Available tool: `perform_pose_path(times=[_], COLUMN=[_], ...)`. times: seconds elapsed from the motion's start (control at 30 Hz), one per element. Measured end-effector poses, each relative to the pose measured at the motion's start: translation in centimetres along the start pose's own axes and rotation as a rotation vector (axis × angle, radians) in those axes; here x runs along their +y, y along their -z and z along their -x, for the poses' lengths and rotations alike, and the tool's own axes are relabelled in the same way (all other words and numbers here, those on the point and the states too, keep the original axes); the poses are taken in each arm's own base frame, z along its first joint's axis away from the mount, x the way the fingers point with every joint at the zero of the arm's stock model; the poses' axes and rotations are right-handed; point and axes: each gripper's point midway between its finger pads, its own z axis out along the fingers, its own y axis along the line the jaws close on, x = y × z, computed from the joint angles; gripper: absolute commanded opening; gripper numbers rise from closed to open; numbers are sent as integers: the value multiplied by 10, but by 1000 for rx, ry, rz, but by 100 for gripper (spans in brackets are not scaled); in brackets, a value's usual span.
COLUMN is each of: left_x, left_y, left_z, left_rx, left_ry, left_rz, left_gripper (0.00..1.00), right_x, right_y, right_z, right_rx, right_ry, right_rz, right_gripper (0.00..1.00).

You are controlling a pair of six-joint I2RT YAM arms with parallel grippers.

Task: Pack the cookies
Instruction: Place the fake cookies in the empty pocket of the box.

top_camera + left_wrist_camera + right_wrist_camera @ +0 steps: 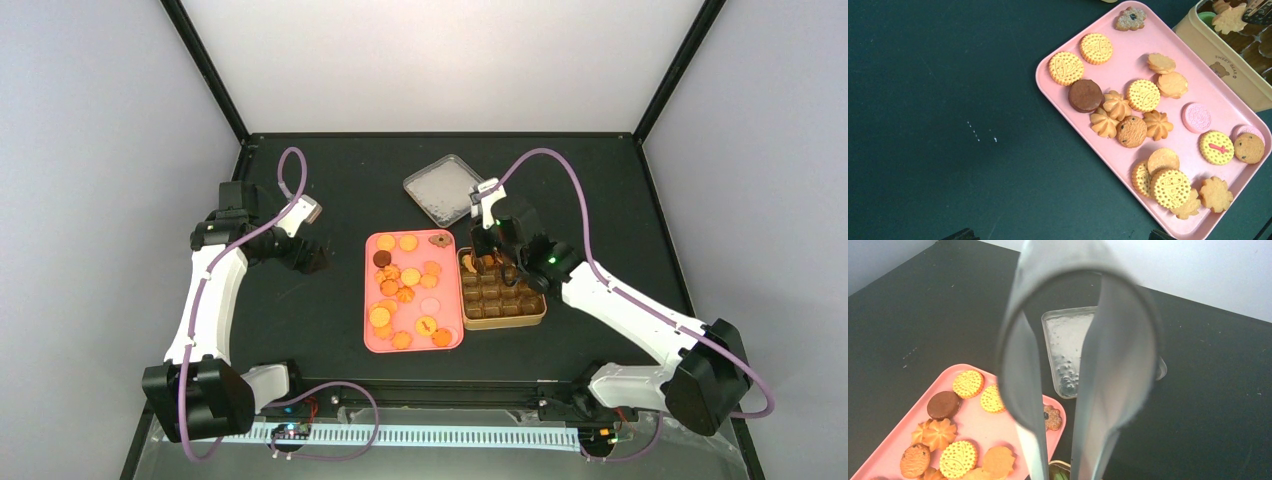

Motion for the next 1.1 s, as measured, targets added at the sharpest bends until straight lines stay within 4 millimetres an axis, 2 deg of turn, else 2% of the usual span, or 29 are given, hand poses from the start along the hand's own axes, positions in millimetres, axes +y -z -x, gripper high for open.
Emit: perform_pose_path(times=[0.83, 0.93, 1.1], left_x=[-1, -1, -1], left_y=[0, 0, 0], left_z=[0, 0, 0], left_rx=[-1, -1, -1], left_ry=[1, 1, 1], left_rz=[-4, -4, -5], left_gripper=[91, 91, 92], right_x=[5, 6, 6], right_y=[4, 7, 7], right_z=[-12, -14, -14], right_rx=[52, 52, 50], right_ry=[31, 31, 29], right_rz=[37, 45, 49], right_gripper=[2, 7, 28])
